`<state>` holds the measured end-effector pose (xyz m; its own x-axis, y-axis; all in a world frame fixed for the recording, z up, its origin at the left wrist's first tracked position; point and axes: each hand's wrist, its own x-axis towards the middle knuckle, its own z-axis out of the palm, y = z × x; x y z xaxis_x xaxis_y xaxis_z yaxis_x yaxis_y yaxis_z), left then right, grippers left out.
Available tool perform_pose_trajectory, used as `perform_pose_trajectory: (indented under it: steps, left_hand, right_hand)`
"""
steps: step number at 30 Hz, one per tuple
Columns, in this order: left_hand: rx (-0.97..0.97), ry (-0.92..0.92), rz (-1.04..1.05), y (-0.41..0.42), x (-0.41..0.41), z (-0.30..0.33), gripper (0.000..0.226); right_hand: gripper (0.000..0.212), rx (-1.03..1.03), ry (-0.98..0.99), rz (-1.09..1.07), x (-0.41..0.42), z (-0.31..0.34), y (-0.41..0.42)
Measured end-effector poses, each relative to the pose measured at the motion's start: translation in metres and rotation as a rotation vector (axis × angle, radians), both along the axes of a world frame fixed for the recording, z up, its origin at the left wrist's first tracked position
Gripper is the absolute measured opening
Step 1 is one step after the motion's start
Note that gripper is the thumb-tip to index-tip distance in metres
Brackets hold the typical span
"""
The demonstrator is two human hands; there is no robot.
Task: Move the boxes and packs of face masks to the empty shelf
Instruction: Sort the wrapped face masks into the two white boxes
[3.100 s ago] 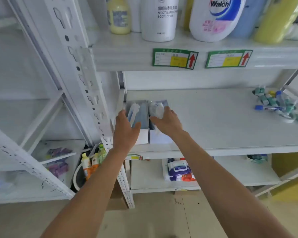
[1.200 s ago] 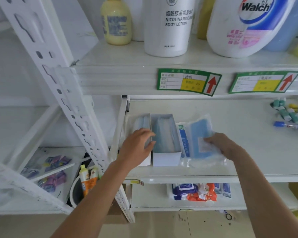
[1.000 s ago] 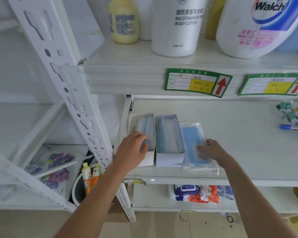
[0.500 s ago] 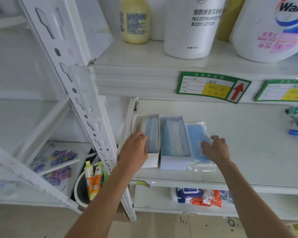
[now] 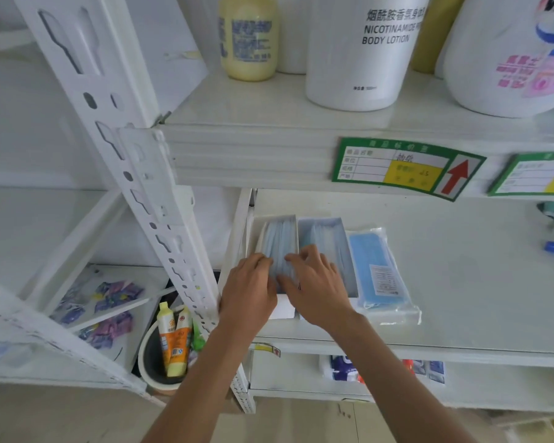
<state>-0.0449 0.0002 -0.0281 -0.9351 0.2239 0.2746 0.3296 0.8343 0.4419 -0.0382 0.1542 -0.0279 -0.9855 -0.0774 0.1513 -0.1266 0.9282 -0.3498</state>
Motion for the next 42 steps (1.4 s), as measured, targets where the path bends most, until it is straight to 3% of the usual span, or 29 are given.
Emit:
perform_pose_trajectory:
  steps: [5,11,17,21,31,35,39,42]
  left_hand:
    - [0.041,-0.022,0.012,-0.001,0.006,-0.004,0.035]
    - [0.118,-0.033,-0.023,-0.001,0.007,-0.008,0.038]
    - [0.199,-0.04,-0.023,-0.002,0.011,-0.012,0.043]
    - [0.162,-0.075,0.041,-0.004,0.003,-0.006,0.034]
    - [-0.026,-0.147,0.218,0.003,0.005,0.011,0.01]
    - [-0.061,-0.145,0.221,0.004,0.0,0.013,0.013]
    - [-0.097,-0.144,0.171,0.003,-0.005,0.014,0.037]
    - [-0.141,-0.144,0.168,0.003,-0.005,0.011,0.023]
  right_hand:
    - [0.044,-0.056,-0.044,0.06,0.018,-0.009,0.013]
    - [0.043,-0.281,-0.172,0.027,0.024,-0.004,0.028]
    - [0.042,-0.132,0.038,0.104,0.01,0.003,0.006]
    - [0.049,-0.024,0.021,0.254,0.004,-0.001,-0.006]
    - [0.045,0.038,0.029,0.141,0.006,-0.011,-0.005]
    - [0.032,-0.015,0.038,0.075,0.003,-0.011,-0.009]
    - [0.027,-0.082,-0.007,0.016,-0.003,-0.009,-0.013]
    - [0.03,-0.108,-0.043,-0.043,-0.009,-0.005,-0.019]
